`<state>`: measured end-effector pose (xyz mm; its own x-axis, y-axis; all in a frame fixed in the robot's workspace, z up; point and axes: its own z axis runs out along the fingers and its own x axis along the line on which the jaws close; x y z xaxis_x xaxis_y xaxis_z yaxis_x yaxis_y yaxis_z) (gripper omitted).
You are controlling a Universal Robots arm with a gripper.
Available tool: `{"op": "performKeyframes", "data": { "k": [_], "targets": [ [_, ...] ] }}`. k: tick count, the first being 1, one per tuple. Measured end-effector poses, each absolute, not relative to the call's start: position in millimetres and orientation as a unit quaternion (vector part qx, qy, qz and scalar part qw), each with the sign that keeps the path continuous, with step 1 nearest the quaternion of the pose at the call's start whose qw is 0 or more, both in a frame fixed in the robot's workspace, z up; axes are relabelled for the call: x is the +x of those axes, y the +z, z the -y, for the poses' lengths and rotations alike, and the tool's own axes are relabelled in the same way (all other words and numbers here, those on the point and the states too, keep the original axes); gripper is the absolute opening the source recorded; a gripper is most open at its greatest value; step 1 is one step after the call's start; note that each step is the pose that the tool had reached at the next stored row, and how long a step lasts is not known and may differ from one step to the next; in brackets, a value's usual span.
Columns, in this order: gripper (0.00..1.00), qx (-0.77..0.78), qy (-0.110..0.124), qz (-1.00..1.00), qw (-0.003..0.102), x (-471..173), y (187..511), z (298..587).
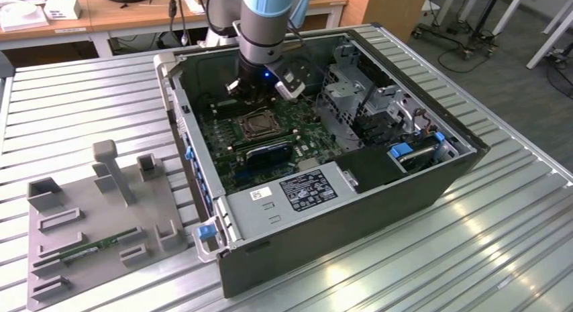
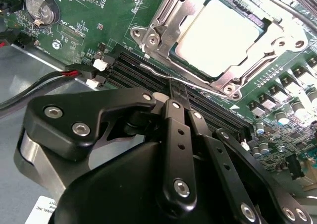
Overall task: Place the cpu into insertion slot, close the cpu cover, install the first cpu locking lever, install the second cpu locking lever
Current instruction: 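Install the first cpu locking lever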
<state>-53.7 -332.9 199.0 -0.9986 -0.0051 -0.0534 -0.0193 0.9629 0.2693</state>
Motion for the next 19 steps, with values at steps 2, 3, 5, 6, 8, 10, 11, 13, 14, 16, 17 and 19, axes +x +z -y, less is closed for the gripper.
{"op": "performKeyframes", "data": {
  "k": [2, 3, 5, 6, 8, 10, 11, 13, 14, 16, 17, 19],
  "targets": [
    [0.11, -0.006, 0.136, -0.990, 0.026, -52.4, 198.9, 332.9],
    [0.11, -0.006, 0.136, -0.990, 0.026, -51.7, 198.8, 332.9],
    [0.11, -0.006, 0.136, -0.990, 0.026, -51.1, 198.8, 332.9],
    [0.11, -0.006, 0.136, -0.990, 0.026, -51.0, 198.9, 332.9],
    [0.11, -0.006, 0.136, -0.990, 0.026, -50.9, 198.9, 332.9],
    [0.11, -0.006, 0.136, -0.990, 0.026, -50.8, 198.9, 332.9],
    [0.11, -0.006, 0.136, -0.990, 0.026, -50.8, 198.9, 332.9],
    [0.11, -0.006, 0.136, -0.990, 0.026, -50.7, 198.9, 332.9],
    [0.11, -0.006, 0.136, -0.990, 0.026, -50.8, 198.9, 332.9],
    [0.11, -0.006, 0.136, -0.990, 0.026, -52.0, 198.9, 332.9],
    [0.11, -0.006, 0.136, -0.990, 0.027, -53.3, 198.9, 332.9],
    [0.11, -0.006, 0.137, -0.990, 0.028, -56.7, 198.9, 332.9]
  ]
}}
